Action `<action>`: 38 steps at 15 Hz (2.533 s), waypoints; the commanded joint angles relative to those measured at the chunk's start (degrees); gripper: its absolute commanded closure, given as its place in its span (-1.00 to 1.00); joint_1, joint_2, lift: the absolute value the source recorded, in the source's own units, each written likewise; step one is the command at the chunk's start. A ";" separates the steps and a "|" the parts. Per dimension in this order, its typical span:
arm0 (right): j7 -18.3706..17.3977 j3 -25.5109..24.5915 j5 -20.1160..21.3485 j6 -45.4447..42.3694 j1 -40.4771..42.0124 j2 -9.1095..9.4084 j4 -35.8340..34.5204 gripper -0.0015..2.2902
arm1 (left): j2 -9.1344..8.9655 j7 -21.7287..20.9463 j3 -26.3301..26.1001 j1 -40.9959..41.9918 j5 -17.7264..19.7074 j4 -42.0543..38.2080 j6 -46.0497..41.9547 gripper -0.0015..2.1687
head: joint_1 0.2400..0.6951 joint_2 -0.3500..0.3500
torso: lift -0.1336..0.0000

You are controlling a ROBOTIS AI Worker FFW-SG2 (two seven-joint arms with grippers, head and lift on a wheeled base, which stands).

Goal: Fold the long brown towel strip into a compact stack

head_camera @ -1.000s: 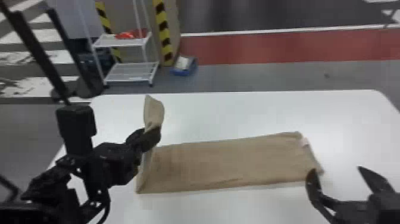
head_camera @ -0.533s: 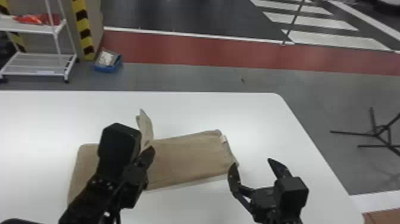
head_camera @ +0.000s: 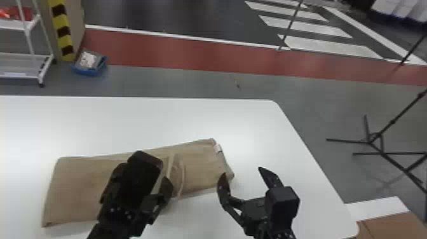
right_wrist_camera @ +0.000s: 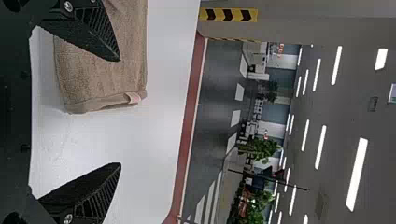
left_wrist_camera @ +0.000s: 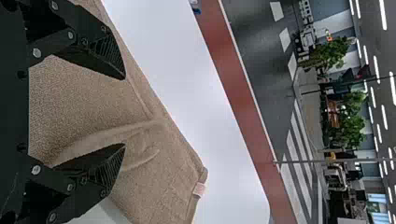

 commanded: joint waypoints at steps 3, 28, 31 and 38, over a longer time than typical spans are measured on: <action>0.97 3.12 0.09 1.05 -1.70 -0.35 0.56 -0.93 | -0.15 1.53 7.61 7.10 2.42 -5.86 -9.63 -0.97 | 1.00 -0.77 | -0.82; 5.54 13.14 1.67 9.31 -16.11 0.88 15.59 -0.43 | -0.15 -2.52 37.75 16.32 30.98 17.61 -65.01 -0.97 | 1.00 0.59 | -0.81; 5.54 13.06 1.67 8.79 -15.94 0.88 15.50 -0.31 | -0.15 -2.78 37.93 16.41 31.51 18.14 -65.18 -0.97 | 1.00 0.59 | -0.81; 5.54 12.97 1.67 8.79 -15.85 1.50 15.50 -0.08 | -0.15 -2.87 38.10 16.41 31.77 18.84 -65.18 -0.97 | 1.00 0.61 | -0.81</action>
